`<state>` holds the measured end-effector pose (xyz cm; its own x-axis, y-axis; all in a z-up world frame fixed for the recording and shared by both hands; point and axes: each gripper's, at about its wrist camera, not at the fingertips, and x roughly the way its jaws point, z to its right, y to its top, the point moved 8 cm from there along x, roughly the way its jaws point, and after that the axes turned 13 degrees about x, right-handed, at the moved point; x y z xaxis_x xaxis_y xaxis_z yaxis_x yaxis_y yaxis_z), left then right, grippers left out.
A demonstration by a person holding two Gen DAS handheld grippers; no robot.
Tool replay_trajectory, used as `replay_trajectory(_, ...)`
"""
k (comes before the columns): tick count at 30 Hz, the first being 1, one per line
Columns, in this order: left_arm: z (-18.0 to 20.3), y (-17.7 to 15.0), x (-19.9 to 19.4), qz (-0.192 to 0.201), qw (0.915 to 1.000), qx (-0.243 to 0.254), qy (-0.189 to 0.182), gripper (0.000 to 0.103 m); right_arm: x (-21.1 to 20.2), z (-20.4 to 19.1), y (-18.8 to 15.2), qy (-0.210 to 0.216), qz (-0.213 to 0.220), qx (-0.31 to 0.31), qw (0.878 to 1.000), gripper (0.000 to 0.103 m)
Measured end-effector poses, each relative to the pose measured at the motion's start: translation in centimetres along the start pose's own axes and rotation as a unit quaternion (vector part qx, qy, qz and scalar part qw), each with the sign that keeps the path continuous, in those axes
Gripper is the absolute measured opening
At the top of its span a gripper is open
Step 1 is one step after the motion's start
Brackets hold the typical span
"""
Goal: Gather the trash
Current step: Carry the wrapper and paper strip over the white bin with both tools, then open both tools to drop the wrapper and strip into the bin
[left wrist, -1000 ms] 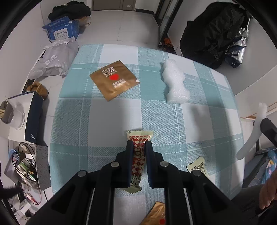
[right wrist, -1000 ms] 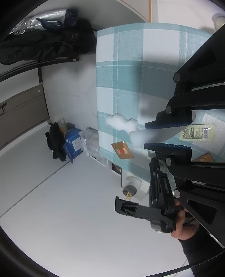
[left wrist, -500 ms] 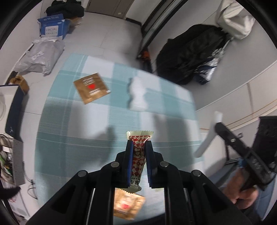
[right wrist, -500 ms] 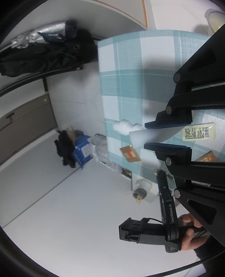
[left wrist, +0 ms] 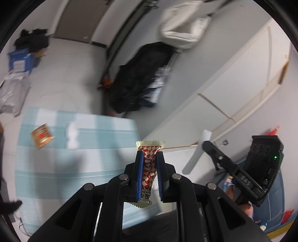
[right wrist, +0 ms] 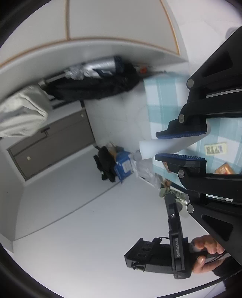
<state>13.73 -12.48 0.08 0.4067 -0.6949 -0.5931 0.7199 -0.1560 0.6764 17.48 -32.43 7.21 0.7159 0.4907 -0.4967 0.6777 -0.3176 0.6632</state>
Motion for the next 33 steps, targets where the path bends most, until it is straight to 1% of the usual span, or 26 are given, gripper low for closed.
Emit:
replay_trajectory(2,2.5,0.7,0.8,-0.001,0.9998,0.016,-0.011,0.010,-2.3,0.5,1.0,-0.005,0.015,-0.002,1.000,0.015)
replay_trajectory(4,5.2,1.2,1.9,-0.002,0.9989,0.027,-0.037,0.010,-5.0,1.3,2.0,-0.013,0.032,-0.004,0.999,0.015)
replay_trajectory(6,7.2,1.6,2.9,-0.003,0.9978,0.037,-0.054,0.010,-7.1,2.3,2.5,-0.020,0.046,-0.002,0.999,0.015)
replay_trajectory(9,10.4,1.7,5.1,-0.014,0.9951,0.046,-0.087,0.010,-10.4,4.6,2.9,-0.043,0.068,0.004,0.997,0.015)
replay_trajectory(13,14.4,1.1,8.7,-0.035,0.9905,0.068,-0.114,0.010,-13.9,8.6,2.8,-0.074,0.088,0.023,0.993,0.012)
replay_trajectory(15,15.8,0.8,9.6,-0.047,0.9884,0.074,-0.124,0.010,-15.5,10.9,2.3,-0.094,0.098,0.033,0.990,0.012)
replay_trajectory(18,17.3,-0.3,12.2,-0.073,0.9846,0.087,-0.134,0.010,-17.1,14.2,1.2,-0.118,0.104,0.055,0.986,0.012)
replay_trajectory(24,19.2,-3.4,17.2,-0.142,0.9755,0.105,-0.131,0.010,-18.5,20.5,-2.0,-0.148,0.103,0.115,0.977,0.011)
replay_trajectory(25,19.3,-4.2,18.7,-0.162,0.9722,0.106,-0.132,0.010,-18.5,21.4,-2.6,-0.151,0.101,0.126,0.975,0.011)
replay_trajectory(26,19.4,-4.8,19.3,-0.174,0.9702,0.107,-0.131,0.010,-18.3,22.6,-3.5,-0.154,0.097,0.141,0.973,0.011)
replay_trajectory(29,19.5,-7.2,22.1,-0.229,0.9594,0.107,-0.126,0.010,-17.8,25.6,-5.8,-0.165,0.086,0.178,0.966,0.011)
replay_trajectory(33,19.1,-9.7,25.3,-0.282,0.9465,0.100,-0.121,0.010,-16.4,29.2,-8.5,-0.181,0.068,0.218,0.957,0.011)
